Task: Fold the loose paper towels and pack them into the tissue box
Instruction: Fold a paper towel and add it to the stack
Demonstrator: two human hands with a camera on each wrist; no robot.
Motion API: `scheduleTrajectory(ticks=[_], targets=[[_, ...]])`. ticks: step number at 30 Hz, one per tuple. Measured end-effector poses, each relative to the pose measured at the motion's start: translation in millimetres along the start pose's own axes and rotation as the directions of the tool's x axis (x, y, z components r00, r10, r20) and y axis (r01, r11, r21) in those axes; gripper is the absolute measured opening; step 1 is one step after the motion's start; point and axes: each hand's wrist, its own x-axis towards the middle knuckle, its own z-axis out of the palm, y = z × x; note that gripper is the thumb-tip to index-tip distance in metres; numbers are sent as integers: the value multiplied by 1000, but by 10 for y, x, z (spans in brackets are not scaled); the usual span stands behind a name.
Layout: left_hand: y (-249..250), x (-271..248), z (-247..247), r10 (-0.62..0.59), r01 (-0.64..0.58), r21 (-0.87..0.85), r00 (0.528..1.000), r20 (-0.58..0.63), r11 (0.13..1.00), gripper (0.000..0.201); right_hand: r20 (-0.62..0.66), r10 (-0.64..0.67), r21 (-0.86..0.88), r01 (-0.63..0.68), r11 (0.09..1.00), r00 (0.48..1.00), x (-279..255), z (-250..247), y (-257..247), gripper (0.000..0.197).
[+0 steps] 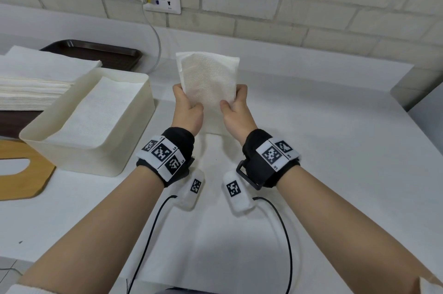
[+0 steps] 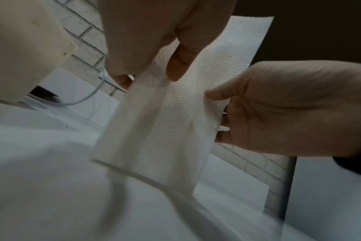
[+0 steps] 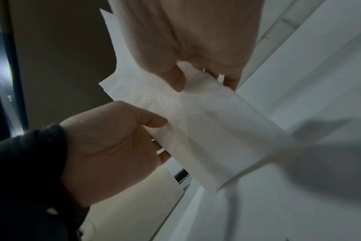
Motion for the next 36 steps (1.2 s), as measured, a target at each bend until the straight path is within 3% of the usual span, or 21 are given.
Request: scheduleTrajectory(ticks=[4,10,15,20,22,24,27,30,33,36], targets=[[5,2,-25,-38,37,34,999,35,999,39,36,45,-16,-45,999,998,11,10,3,28],[75,-8,-166,-104,104,-4,992,72,995,29,85,107,136,-118,984,991,71,-81,-57,22],[99,-51,-296,-103,97,77,992,67,992,28,261,151,-49,-143,989,954,44,-169,-193,45],[134,-102,-435,-173,154,156,978,120,976,30,140,23,32,-28,999,990,205,-384,-411,71],[143,-130,-455,-202,178,160,968,151,971,32,223,19,-90,1,996,975,276,-432,-509,66],[171,-158,-474,-233,214,125,958,166,969,31,331,63,-201,5,980,941,331,-411,-547,47],[232,-224,-528,-294,289,53,936,192,956,30,351,59,-183,7,983,935,388,-336,-566,35],[256,-295,-624,-334,355,-57,914,229,933,54,316,9,-119,30,993,949,444,-275,-634,33],[307,-378,-735,-246,266,-45,936,252,963,63,272,-35,-107,66,992,962,535,-202,-696,35],[376,-420,-891,-195,201,-13,964,183,980,68,286,-63,-200,124,972,956,650,-114,-767,35]])
